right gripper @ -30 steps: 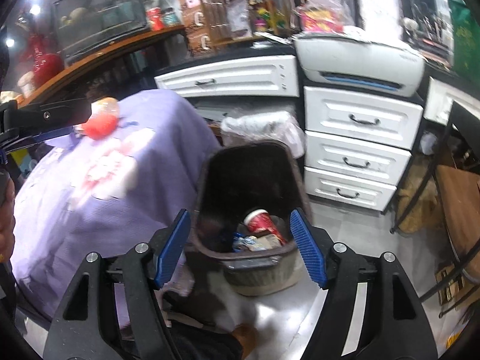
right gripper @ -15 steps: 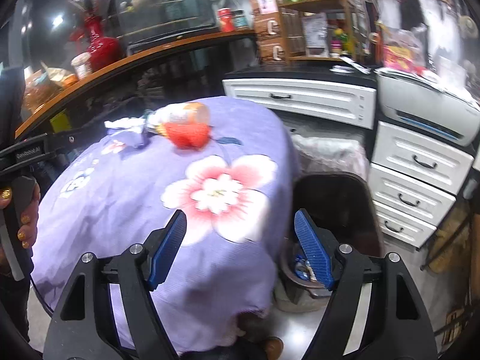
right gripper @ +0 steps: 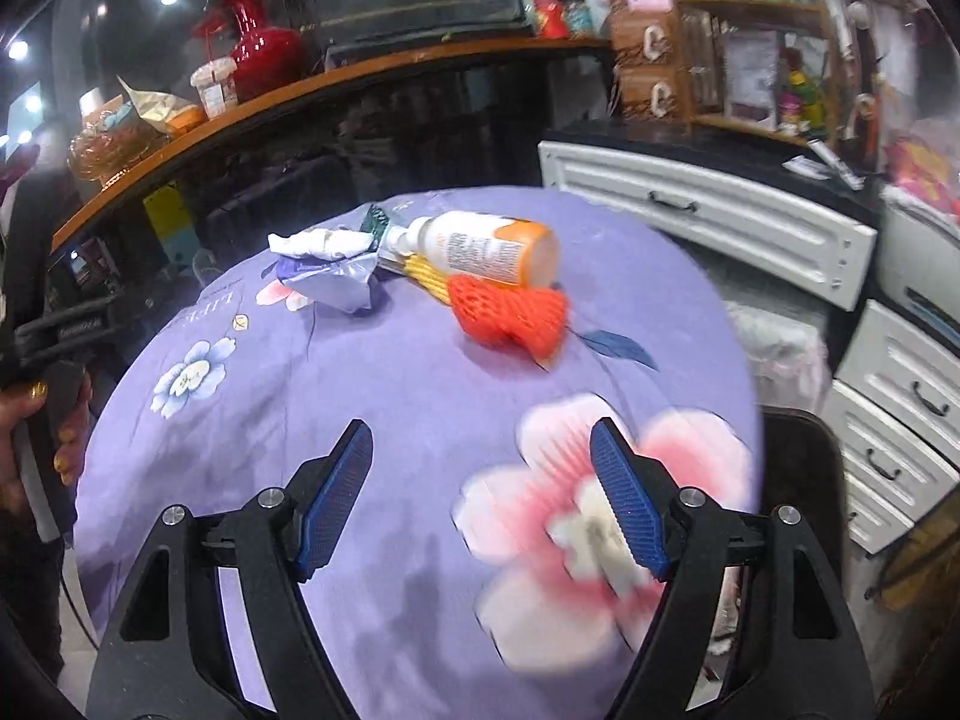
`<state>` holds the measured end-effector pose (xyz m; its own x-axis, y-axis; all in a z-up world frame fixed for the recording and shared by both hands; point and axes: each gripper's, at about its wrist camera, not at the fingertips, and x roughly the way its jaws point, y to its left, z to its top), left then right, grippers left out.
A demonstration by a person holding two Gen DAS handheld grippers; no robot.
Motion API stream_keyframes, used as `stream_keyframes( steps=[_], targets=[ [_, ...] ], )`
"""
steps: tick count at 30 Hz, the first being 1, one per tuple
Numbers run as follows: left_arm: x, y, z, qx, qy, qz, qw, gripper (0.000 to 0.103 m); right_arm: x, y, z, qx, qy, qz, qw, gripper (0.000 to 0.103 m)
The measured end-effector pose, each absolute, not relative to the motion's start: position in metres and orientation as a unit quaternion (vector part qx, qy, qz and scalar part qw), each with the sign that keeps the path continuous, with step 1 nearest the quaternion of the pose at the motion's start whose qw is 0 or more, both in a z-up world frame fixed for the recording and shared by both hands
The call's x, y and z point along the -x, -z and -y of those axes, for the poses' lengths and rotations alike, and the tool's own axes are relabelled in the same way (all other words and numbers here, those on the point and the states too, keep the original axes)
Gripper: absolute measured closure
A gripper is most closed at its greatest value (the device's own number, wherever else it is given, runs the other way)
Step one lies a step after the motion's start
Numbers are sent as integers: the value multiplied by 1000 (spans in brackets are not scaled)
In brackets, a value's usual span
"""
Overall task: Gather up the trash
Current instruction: 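Grasp the orange foam net with the right tool while the left tool grasps a white tissue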
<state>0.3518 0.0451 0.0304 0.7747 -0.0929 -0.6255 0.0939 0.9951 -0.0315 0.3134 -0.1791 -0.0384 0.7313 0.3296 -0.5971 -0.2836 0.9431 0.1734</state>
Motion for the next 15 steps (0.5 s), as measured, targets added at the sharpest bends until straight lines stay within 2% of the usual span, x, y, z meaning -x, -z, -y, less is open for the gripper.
stream_keyframes(
  steps=[11, 13, 15],
  targets=[
    [-410, -24, -80, -4, 38, -347, 937, 18, -415, 58, 125, 43, -128, -360, 923, 30],
    [-422, -24, -78, -11, 43, -352, 935, 18, -427, 62, 119, 66, -111, -365, 922, 43],
    [-429, -23, -74, -20, 48, -354, 934, 18, -434, 68, 118, 69, -103, -377, 918, 68]
  ],
)
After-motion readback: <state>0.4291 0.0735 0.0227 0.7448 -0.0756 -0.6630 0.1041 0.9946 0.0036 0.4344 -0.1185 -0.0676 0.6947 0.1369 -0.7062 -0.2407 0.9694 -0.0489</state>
